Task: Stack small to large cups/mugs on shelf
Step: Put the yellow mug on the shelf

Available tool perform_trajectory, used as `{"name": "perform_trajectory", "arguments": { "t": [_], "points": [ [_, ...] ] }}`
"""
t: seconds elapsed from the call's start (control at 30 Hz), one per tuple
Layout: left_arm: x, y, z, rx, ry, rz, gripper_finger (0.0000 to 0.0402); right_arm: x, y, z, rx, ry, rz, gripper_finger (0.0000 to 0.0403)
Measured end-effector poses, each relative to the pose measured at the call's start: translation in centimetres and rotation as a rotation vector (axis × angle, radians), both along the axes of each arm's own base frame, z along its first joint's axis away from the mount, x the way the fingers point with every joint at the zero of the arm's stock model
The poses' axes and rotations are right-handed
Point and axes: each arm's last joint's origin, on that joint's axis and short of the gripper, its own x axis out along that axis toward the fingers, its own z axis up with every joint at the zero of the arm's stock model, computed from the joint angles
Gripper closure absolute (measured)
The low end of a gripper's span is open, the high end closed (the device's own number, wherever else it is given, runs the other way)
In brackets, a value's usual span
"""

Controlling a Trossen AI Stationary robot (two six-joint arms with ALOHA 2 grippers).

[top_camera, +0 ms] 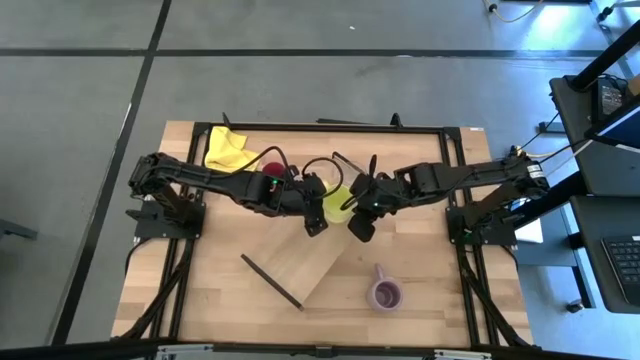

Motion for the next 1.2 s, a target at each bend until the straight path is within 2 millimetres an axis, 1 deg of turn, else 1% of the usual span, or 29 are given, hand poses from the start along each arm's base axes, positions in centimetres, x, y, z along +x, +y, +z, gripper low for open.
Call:
{"name": "perform_trajectory", "arguments": {
  "t": [0.13,0.27,0.37,0.43,0.6,0.87,0.97,1.07,1.2],
  "points": [
    [-0.1,0.0,0.1,-0.013,0.007,-0.032,0.0358,-0.5,0.0,0.8,0.000,-0.038,0.005,0.0392],
    [-0.3,0.0,0.5,-0.016,-0.001,-0.040,0.0358,-1.3,-0.1,2.2,0.004,-0.110,0.004,0.0381],
    [-0.8,0.1,1.2,-0.005,-0.020,-0.032,0.0358,-1.9,-0.2,2.9,-0.002,-0.134,-0.004,0.0372],
    [-1.3,0.3,1.4,0.010,-0.004,-0.022,0.0358,-2.2,-0.4,3.2,-0.020,-0.149,-0.020,0.0366],
    [-2.5,0.8,2.0,0.031,0.031,0.002,0.0358,-2.5,-0.4,3.2,-0.024,-0.133,-0.021,0.0353],
    [-2.7,0.6,2.2,0.016,0.009,0.022,0.0358,-2.5,-0.4,3.0,-0.027,-0.106,-0.020,0.0351],
    [-2.8,0.3,2.1,0.012,0.020,0.020,0.0358,-3.0,-0.3,2.6,-0.023,-0.045,-0.010,0.0350],
    [-3.3,0.0,1.8,-0.001,0.064,0.026,0.0358,-3.8,0.2,2.2,-0.004,0.039,0.002,0.0350],
    [-3.8,-0.7,1.4,-0.023,0.101,0.038,0.0358,-4.4,1.9,2.0,0.101,0.088,0.056,0.0350]
  ]
}}
